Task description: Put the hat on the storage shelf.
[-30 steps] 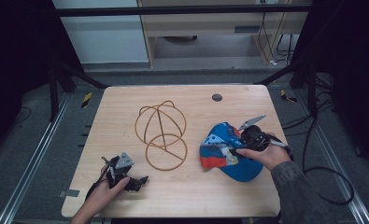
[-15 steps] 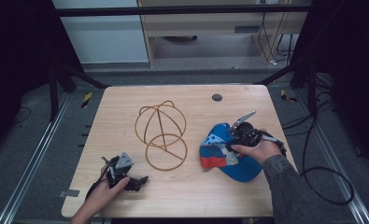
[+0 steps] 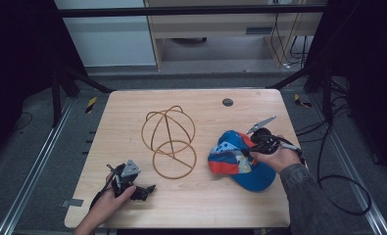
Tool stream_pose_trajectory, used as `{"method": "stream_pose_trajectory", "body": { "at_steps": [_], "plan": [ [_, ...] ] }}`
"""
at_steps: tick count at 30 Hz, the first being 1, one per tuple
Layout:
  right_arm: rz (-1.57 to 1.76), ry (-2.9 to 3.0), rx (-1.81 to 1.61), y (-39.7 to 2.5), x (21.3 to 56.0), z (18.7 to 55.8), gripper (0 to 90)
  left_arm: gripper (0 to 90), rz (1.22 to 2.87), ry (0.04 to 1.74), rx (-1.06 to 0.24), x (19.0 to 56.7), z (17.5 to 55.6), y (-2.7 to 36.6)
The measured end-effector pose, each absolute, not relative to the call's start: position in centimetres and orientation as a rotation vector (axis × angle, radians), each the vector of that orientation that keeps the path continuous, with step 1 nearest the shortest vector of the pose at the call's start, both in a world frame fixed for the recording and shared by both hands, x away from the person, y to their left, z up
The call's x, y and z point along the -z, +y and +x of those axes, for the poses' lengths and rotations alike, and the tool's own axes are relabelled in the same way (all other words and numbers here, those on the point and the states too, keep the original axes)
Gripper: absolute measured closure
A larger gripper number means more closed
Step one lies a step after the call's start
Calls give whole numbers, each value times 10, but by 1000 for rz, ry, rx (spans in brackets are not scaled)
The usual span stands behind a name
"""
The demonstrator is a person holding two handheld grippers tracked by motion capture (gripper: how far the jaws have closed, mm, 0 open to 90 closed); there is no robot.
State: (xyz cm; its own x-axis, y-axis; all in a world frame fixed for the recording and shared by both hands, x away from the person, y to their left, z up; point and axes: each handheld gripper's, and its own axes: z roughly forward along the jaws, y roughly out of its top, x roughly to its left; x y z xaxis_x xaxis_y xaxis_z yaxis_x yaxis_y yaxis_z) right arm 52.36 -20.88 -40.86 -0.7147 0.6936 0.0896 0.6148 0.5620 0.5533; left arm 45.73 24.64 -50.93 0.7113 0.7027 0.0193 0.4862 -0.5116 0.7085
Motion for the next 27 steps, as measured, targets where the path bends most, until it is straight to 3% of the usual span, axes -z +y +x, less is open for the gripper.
{"method": "stream_pose_trajectory", "body": {
  "at_steps": [27],
  "plan": [
    [998, 2519, -1011, -230, 330, 499, 899, 0, 2214, 903, -401, 509, 456, 246]
  ]
}}
